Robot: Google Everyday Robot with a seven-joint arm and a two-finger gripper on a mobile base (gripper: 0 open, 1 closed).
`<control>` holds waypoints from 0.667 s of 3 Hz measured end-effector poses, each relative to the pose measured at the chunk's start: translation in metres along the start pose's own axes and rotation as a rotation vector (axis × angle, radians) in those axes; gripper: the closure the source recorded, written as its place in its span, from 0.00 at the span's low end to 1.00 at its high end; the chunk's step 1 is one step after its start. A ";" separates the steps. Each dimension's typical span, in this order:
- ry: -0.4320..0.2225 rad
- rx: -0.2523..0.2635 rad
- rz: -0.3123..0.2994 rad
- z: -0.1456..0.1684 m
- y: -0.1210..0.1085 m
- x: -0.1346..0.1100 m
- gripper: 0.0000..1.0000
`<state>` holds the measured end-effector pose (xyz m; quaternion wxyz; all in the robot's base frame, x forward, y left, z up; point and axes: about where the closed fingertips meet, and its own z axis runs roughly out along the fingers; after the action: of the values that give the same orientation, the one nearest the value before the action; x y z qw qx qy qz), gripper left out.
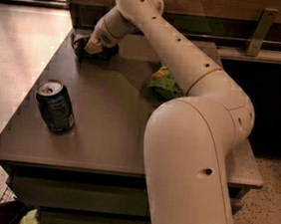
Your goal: Pick blue chip bag
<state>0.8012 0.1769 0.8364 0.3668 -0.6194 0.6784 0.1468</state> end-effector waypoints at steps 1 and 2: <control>0.000 0.000 0.000 0.000 0.000 0.000 1.00; 0.040 0.063 -0.041 -0.028 -0.010 -0.030 1.00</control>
Offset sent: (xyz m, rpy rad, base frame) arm -0.0020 0.0020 0.1470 -0.1527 -0.2197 -0.0882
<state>0.8004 0.1790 0.8784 0.3756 -0.6241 0.6770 0.1052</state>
